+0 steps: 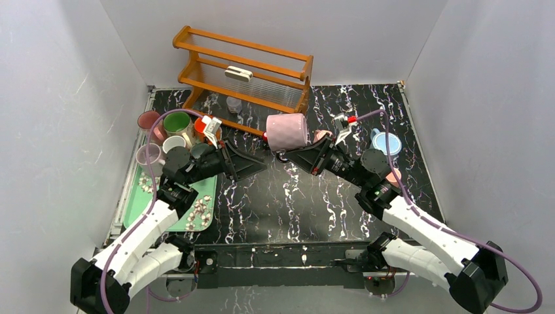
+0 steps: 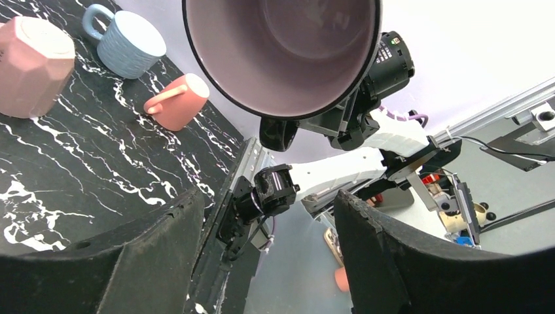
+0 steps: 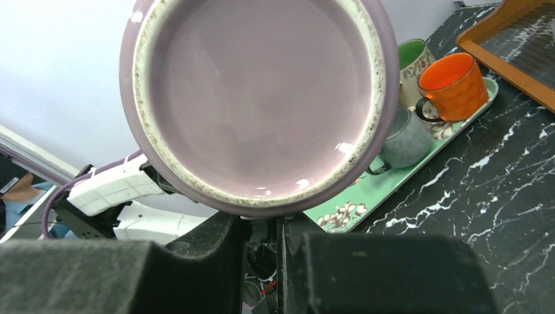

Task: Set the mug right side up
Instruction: Turn over the cup at the center of the board.

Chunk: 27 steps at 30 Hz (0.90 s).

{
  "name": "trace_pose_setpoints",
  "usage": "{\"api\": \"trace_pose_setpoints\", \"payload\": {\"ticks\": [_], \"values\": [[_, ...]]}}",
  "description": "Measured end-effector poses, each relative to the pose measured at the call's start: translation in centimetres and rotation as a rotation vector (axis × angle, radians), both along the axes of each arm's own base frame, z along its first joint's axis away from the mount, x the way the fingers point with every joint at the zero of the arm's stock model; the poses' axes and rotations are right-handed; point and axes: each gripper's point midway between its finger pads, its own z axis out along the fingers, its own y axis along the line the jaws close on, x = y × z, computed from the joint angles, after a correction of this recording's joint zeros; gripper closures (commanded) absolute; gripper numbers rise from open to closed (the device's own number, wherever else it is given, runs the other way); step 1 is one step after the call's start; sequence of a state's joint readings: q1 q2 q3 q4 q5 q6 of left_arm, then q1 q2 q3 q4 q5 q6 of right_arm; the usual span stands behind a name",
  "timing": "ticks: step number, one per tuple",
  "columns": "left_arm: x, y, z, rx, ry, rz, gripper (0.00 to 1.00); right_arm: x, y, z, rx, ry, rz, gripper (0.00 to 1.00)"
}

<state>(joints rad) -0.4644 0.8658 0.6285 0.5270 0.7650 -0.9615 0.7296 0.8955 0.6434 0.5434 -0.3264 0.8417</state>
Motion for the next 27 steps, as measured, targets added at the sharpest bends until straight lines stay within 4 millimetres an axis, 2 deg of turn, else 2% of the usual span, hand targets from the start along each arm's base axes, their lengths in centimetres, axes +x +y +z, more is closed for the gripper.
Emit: {"api": "trace_pose_setpoints", "payload": {"ticks": [7,18,27], "values": [[-0.2,-1.5,-0.2,-0.008,0.007,-0.028,0.41,-0.3,0.6,0.9,0.027,-0.007,0.032,0.99],[-0.5,-3.6,-0.5,-0.025,0.008,-0.065,0.42,-0.9,1.3,1.1,0.044,-0.001,0.066,0.99],[-0.9,-5.3,-0.4,-0.054,0.005,-0.106,0.51,-1.3,1.8,1.0,0.044,0.003,0.086,0.99]]}}
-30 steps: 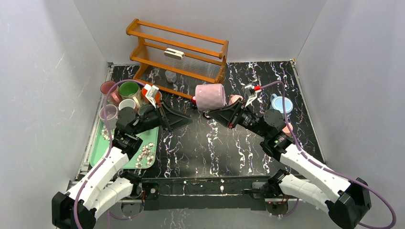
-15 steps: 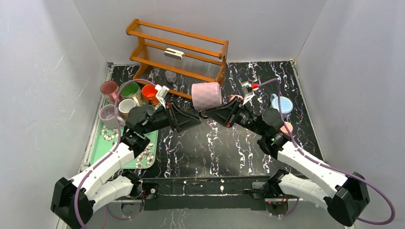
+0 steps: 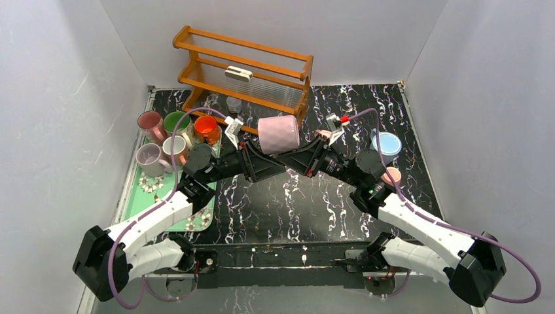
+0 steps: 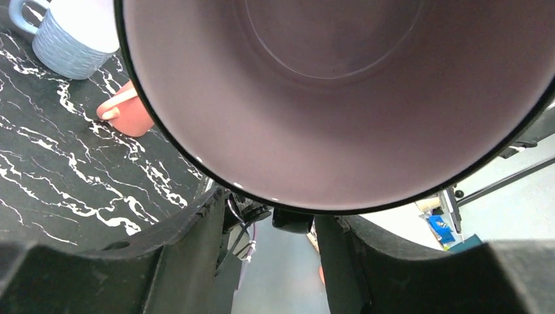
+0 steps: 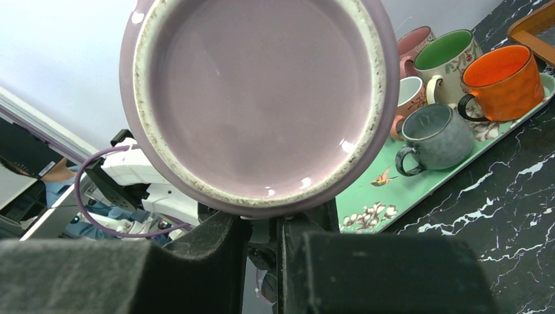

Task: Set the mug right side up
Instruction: Turn over the cup at the center of the board.

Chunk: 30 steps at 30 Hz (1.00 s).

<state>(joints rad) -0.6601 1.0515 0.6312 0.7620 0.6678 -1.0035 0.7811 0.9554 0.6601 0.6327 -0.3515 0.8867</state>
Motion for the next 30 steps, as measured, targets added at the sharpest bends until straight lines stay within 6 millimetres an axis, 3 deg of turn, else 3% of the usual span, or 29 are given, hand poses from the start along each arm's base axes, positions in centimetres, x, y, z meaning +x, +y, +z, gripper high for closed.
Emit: {"api": "trace_pose_setpoints", "payload": {"ticks": [3,6,10,12,16,25,27,30], "values": [[-0.1,-0.2,0.4,-0.015,-0.006,-0.001,0.58,-0.2,0.1,0.0,0.000,-0.001,0.005,0.99],[-0.1,-0.2,0.8,-0.033,-0.013,0.002,0.75,-0.3,0.1,0.0,0.000,-0.001,0.010,0.99],[-0.2,-0.2,1.4,-0.053,-0.019,0.002,0.92,-0.2,0.1,0.0,-0.001,-0.001,0.008,0.99],[-0.3,-0.2,1.7,-0.061,-0.028,0.000,1.00,-0.3,0.1,0.2,0.005,-0.004,0.009,0.92],[-0.5,-0.2,1.9,-0.070,-0.031,-0.003,1.00,-0.5,-0.1,0.5,0.010,-0.011,0.009,0.76],[-0.6,-0.3,2.1,-0.080,-0.029,-0.002,1.00,-0.2,-0.8,0.8,0.014,-0.007,-0.042,0.58],[-0.5,-0.3,2.1,-0.080,-0.027,0.002,1.00,-0.2,-1.0,1.1,0.020,-0.007,-0.055,0.59],[-0.5,-0.3,2.2,-0.083,-0.029,0.004,1.00,0.0,-1.3,1.3,0.025,-0.009,-0.075,0.82]]}}
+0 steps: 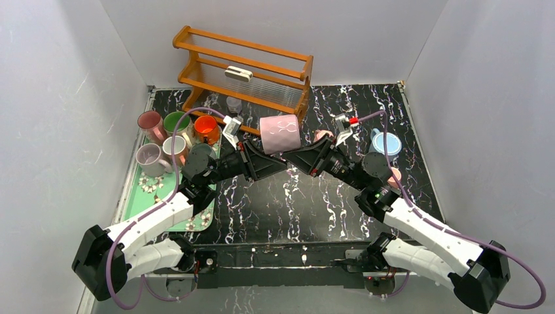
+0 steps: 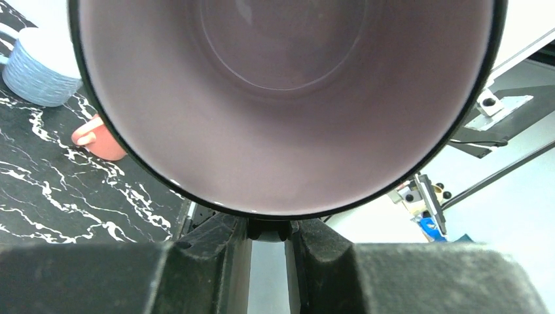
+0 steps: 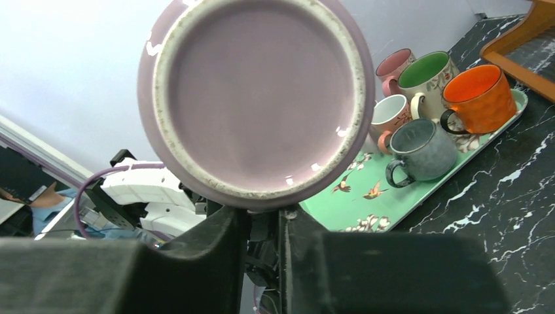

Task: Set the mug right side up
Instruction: Turn over the cup at the center of the board.

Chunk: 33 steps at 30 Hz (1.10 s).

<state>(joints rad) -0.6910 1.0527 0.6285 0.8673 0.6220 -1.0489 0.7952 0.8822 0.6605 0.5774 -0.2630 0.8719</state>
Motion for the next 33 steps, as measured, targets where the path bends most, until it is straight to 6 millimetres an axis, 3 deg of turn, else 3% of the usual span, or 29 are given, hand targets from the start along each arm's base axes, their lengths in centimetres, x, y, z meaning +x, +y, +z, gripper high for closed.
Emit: {"api": "trace_pose_setpoints", "payload": {"ticks": [2,3,5,10,15,18,26,29,33], "values": [[-0.02,0.00,0.07,-0.002,-0.008,0.000,1.00,0.17,-0.04,-0.08,0.002,0.014,-0.008,0.96],[-0.04,0.00,0.08,-0.002,-0.009,-0.001,1.00,0.23,-0.05,-0.08,0.002,0.013,-0.011,0.99],[-0.06,0.01,0.17,-0.006,-0.009,-0.002,0.98,0.21,-0.02,-0.06,0.004,0.015,-0.009,0.99],[0.07,-0.06,-0.06,0.000,-0.001,-0.001,0.70,0.35,0.18,-0.33,-0.001,0.023,-0.004,0.99],[0.31,-0.03,0.04,-0.006,0.009,0.011,0.61,0.44,0.46,-0.81,-0.014,0.030,0.005,0.99],[0.33,-0.04,0.12,-0.007,0.010,0.012,0.65,0.58,0.58,-0.91,-0.014,0.031,0.007,0.99],[0.44,0.04,0.25,-0.008,-0.002,0.022,0.93,0.35,0.61,-0.37,0.007,0.025,0.023,0.98],[0.35,0.12,0.41,-0.010,-0.013,0.024,1.00,0.17,0.55,-0.23,0.011,0.026,0.029,0.87],[0.42,0.09,0.30,-0.008,-0.014,0.035,1.00,0.13,0.46,-0.37,0.006,0.033,0.027,0.74]]}}
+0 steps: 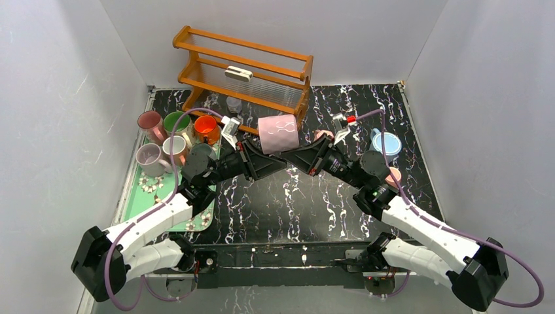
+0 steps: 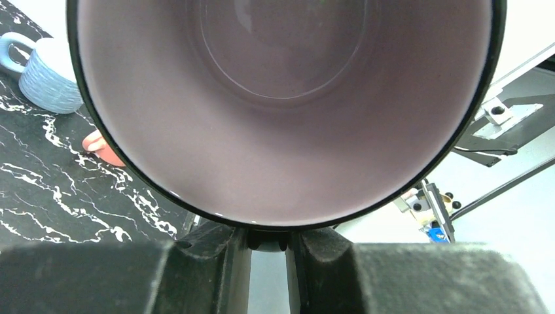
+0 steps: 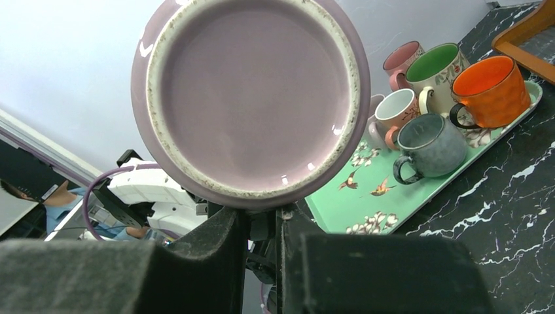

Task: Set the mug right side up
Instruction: Turn over the cup at the center of the board.

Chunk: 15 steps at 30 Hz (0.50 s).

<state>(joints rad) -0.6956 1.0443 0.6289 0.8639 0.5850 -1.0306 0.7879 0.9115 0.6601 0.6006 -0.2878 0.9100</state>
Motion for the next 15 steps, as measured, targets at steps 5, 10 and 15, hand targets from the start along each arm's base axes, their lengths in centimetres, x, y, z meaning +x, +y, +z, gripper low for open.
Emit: {"api": "trace_pose_setpoints", "payload": {"ticks": [5,10,15], "values": [[0.2,0.3,-0.6,0.019,-0.005,0.043,1.00,0.0,-0.1,-0.9,-0.034,0.008,-0.014,0.52],[2.2,1.3,-1.7,0.075,0.004,0.182,1.00,-0.1,-1.5,-0.6,-0.056,-0.022,-0.072,0.31],[4.2,2.9,-3.4,0.146,0.011,0.338,1.00,-0.6,-2.8,0.4,-0.047,-0.060,-0.109,0.02]]}}
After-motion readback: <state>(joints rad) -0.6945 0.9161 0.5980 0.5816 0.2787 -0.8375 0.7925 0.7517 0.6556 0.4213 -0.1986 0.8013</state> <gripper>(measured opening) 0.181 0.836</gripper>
